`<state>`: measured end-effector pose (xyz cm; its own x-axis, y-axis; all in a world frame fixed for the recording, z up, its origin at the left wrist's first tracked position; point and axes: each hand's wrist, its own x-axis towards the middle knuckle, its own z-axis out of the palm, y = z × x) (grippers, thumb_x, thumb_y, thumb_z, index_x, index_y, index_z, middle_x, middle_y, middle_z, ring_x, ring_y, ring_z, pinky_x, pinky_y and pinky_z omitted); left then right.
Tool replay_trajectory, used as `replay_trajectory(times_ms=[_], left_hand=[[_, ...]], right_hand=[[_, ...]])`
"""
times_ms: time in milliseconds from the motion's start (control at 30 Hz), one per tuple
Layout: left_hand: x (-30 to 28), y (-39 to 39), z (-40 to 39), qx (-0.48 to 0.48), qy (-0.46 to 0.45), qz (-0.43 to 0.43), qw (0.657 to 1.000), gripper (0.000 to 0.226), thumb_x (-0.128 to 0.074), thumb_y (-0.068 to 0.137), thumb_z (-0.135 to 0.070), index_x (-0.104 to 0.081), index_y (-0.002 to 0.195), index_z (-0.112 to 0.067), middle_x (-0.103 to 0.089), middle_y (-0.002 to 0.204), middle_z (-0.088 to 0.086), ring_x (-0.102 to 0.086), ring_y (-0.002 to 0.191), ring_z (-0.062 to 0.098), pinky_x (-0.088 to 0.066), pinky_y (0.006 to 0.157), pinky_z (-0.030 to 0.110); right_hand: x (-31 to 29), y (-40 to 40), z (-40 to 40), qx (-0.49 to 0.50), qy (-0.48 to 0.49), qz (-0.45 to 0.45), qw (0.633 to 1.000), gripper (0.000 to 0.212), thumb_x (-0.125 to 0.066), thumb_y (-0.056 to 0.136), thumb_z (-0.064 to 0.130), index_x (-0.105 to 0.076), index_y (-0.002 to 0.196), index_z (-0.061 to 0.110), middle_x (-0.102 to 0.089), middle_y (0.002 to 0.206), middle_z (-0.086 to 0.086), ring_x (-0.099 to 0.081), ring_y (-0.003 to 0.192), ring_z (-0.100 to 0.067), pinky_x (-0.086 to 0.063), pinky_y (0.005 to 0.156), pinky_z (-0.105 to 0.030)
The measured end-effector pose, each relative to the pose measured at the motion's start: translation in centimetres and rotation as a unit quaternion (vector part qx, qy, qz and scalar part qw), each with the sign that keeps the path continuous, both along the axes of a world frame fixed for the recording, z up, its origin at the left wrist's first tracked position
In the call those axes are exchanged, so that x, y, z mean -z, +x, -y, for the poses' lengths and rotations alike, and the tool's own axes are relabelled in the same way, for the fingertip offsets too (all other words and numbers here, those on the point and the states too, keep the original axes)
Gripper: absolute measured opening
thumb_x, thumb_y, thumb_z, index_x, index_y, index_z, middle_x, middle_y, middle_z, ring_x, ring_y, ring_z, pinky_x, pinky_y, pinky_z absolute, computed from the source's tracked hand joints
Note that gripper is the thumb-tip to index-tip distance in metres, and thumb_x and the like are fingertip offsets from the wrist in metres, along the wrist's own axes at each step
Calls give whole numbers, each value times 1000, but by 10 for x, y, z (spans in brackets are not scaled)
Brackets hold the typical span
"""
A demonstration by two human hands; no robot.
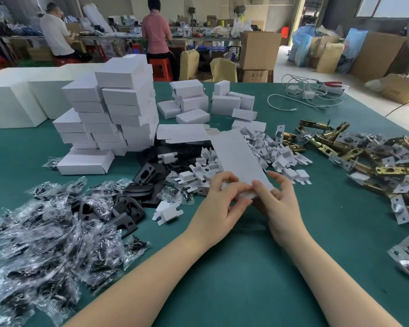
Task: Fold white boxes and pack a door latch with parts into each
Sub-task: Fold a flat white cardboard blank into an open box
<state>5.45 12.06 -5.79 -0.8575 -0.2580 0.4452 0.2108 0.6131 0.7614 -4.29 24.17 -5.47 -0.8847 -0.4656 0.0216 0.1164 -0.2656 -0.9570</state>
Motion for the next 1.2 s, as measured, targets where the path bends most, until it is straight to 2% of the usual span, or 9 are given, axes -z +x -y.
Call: replay_trajectory(times_ms=[100,200,267,367,467,633,767,867,1200], left_hand=[[-3,3,-2,-45,-66,20,997,35,-56,85,-54,-49,118,-45,-32,117,-27,-59,83,2,-56,77,32],[-8,4,0,-127,-205,-25,970,59,-71,69,-61,-52,121,-40,-45,121,-18,-57,85,1,-53,69,25],[-7,2,4,-172,-297,-66,937,72,-86,59,-47,-61,123,-28,-55,117,-5,-59,91,16,-55,70,30],[-4,1,8,-209,-351,-43,912,90,-87,56,-46,-48,136,-31,-39,140,-4,-44,110,26,-46,93,40],[-1,2,10,-220,-347,-13,911,104,-82,59,-50,-28,146,-34,-34,151,-5,-29,130,22,-28,104,38],[-1,-2,11,-270,-315,-34,909,95,-85,50,-43,-43,133,-27,-52,123,5,-39,120,24,-20,108,39],[1,-3,14,-295,-295,-27,908,92,-80,48,-54,-46,130,-28,-45,123,1,-38,115,21,-20,100,36],[-1,-2,13,-269,-297,4,916,95,-75,48,-58,-44,133,-31,-49,130,-3,-37,120,19,-18,98,33],[-9,1,10,-229,-242,7,943,88,-80,49,-48,-52,129,-26,-56,130,-6,-41,122,13,-17,92,29]], right_hand=[[0,1,2,16,9,-5,1000,35,-73,86,18,-49,112,22,-67,80,-11,-68,80,-22,-56,74,-35],[-4,-2,-2,39,24,-45,998,28,-72,87,14,-53,105,23,-66,83,-13,-61,79,-24,-50,81,-46],[-6,-2,-4,36,41,-92,994,24,-70,89,14,-58,105,27,-68,84,-8,-60,77,-19,-50,75,-39],[-8,-1,-7,24,60,-168,984,22,-65,93,13,-63,106,30,-65,75,16,-58,69,-4,-48,61,-20],[-8,1,-7,2,84,-220,972,25,-61,95,16,-62,107,38,-61,76,18,-53,70,-5,-45,61,-19],[-6,10,0,31,50,-196,979,23,-56,90,42,-51,112,36,-66,80,12,-57,73,-3,-45,64,-17],[-4,14,4,43,57,-223,972,14,-50,94,45,-56,106,50,-67,88,25,-59,80,6,-45,69,-11],[-4,16,4,62,62,-219,972,19,-55,96,42,-56,101,60,-72,90,18,-64,83,0,-47,69,-15],[-7,14,1,115,38,-162,979,8,-65,89,42,-67,96,38,-73,72,2,-61,67,-4,-49,61,-21]])
